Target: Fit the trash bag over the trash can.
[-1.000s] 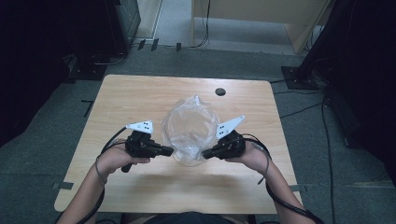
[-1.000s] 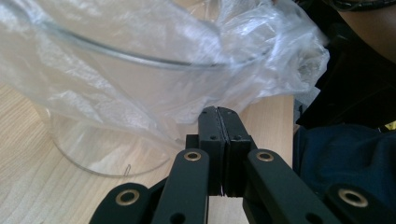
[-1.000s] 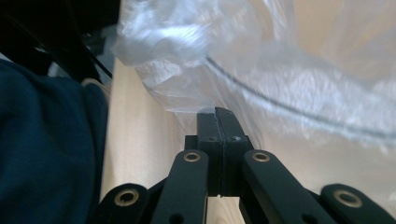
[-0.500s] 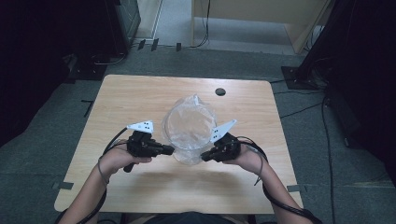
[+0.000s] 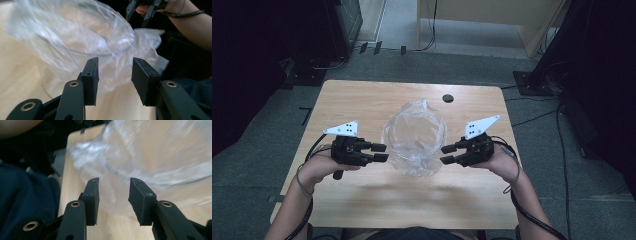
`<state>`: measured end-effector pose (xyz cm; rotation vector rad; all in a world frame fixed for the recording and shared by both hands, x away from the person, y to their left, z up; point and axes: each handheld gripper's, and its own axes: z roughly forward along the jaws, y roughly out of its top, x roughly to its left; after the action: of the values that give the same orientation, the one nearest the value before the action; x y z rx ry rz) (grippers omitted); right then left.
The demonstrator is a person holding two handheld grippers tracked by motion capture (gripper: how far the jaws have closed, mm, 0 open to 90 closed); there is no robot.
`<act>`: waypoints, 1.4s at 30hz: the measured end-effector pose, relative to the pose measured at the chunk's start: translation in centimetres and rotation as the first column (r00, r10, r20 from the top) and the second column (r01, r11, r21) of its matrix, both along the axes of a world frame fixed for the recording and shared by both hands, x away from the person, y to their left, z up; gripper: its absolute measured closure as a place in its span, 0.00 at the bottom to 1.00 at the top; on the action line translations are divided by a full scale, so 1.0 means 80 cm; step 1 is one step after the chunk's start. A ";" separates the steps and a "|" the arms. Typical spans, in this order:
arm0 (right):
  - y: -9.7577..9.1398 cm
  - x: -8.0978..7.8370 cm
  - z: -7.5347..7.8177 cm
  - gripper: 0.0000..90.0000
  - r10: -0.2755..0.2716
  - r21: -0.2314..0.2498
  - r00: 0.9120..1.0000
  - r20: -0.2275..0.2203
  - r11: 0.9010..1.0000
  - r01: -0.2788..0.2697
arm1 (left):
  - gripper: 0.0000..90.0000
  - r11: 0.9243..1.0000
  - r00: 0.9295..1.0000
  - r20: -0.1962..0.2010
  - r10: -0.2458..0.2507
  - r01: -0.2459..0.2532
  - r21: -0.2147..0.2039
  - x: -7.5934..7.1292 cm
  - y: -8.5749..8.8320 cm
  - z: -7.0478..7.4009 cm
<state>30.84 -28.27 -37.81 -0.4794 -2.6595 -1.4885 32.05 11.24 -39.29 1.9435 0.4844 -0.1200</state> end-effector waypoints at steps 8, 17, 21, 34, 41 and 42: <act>0.003 0.016 0.000 0.71 -0.178 0.031 0.982 0.060 0.984 0.177 | 0.60 0.995 0.994 0.053 0.094 -0.095 0.015 0.011 -0.007 0.009; 0.011 0.047 0.007 0.68 -0.276 0.023 0.956 0.102 0.961 0.275 | 0.59 0.994 0.990 0.090 0.107 -0.110 0.021 0.034 -0.018 0.023; 0.019 0.064 0.009 0.65 -0.300 0.005 0.944 0.135 0.953 0.302 | 0.55 0.988 0.979 0.135 0.151 -0.155 0.017 0.052 -0.031 0.028; 0.044 0.097 -0.016 0.58 -0.332 -0.020 0.929 0.167 0.940 0.340 | 0.46 0.975 0.953 0.230 0.199 -0.217 0.053 0.073 -0.054 0.001; 0.056 0.096 -0.027 0.56 -0.306 -0.063 0.939 0.154 0.946 0.319 | 0.48 0.976 0.963 0.194 0.187 -0.205 0.078 0.075 -0.054 -0.016; 0.058 0.096 -0.028 0.55 -0.299 -0.066 0.943 0.149 0.948 0.311 | 0.49 0.976 0.965 0.190 0.182 -0.200 0.083 0.075 -0.054 -0.017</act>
<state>38.49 -23.65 -40.08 -0.8628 -2.8729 -1.5310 38.05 6.88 -40.69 1.9728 0.5623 0.2081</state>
